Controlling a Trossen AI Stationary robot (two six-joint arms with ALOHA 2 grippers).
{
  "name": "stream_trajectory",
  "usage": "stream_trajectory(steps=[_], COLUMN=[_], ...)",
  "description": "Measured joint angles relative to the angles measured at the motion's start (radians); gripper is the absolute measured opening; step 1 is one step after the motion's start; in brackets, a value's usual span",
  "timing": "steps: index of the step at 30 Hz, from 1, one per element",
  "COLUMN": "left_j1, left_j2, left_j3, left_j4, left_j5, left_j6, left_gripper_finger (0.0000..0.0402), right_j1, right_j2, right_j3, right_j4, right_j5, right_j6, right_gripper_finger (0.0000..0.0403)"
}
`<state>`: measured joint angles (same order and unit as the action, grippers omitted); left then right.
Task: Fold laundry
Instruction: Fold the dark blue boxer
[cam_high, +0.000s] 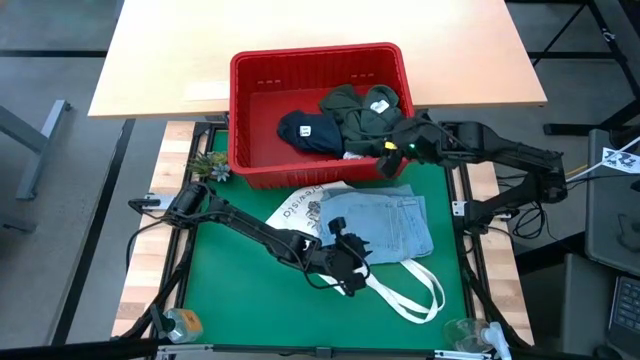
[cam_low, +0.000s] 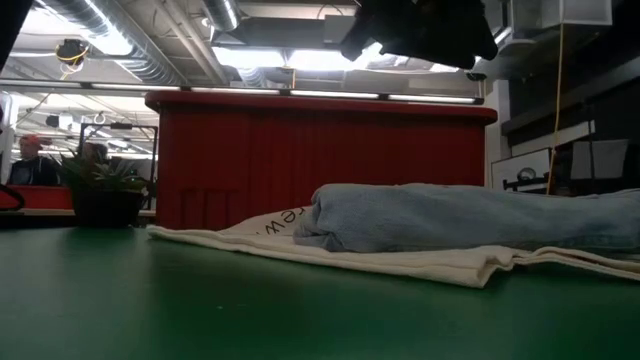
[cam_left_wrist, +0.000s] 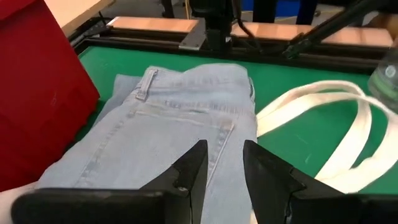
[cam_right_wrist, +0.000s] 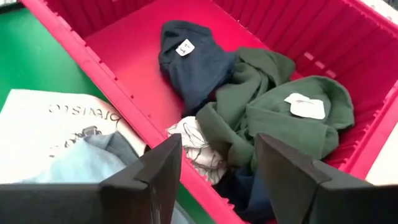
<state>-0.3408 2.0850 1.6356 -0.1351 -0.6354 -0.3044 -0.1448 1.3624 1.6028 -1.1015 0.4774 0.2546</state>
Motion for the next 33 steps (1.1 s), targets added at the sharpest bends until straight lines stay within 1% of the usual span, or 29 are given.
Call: stream_trajectory(steps=[5, 10, 12, 14, 18, 20, 24, 29, 33], left_j1=[0.006, 0.038, 0.056, 0.077, 0.130, 0.158, 0.218, 0.302, 0.351], left_j2=[0.000, 0.000, -0.001, -0.006, -0.049, -0.085, -0.162, -0.260, -0.289], left_j3=[0.002, 0.002, 0.002, 0.002, 0.002, 0.002, 0.002, 0.002, 0.001], left_j4=[0.087, 0.139, 0.162, 0.165, 0.156, 0.140, 0.056, -0.102, -0.197], left_j5=[-0.011, -0.056, -0.063, -0.062, -0.060, -0.060, -0.039, 0.035, 0.076], left_j6=[0.054, 0.160, 0.175, 0.177, 0.212, 0.246, 0.288, 0.281, 0.255], left_gripper_finger=[0.0098, 0.0098, 0.0098, 0.0098, 0.0098, 0.0098, 0.0098, 0.0098, 0.0098], right_j1=[-0.012, -0.071, -0.108, -0.152, -0.252, -0.300, -0.382, -0.464, -0.506], right_j2=[0.000, 0.000, 0.000, 0.000, 0.006, 0.016, 0.051, 0.127, 0.193], right_j3=[0.000, 0.000, 0.000, 0.000, 0.000, 0.000, 0.000, 0.000, -0.001], right_j4=[0.000, 0.000, -0.002, -0.002, -0.002, -0.004, -0.008, -0.057, -0.125], right_j5=[0.003, -0.027, -0.036, -0.066, -0.168, -0.207, -0.226, -0.236, -0.236], right_j6=[-0.101, -0.111, -0.113, -0.135, -0.159, -0.159, -0.160, -0.160, -0.160], right_gripper_finger=[0.0205, 0.0205, 0.0205, 0.0205, 0.0205, 0.0205, 0.0205, 0.0205, 0.0205])
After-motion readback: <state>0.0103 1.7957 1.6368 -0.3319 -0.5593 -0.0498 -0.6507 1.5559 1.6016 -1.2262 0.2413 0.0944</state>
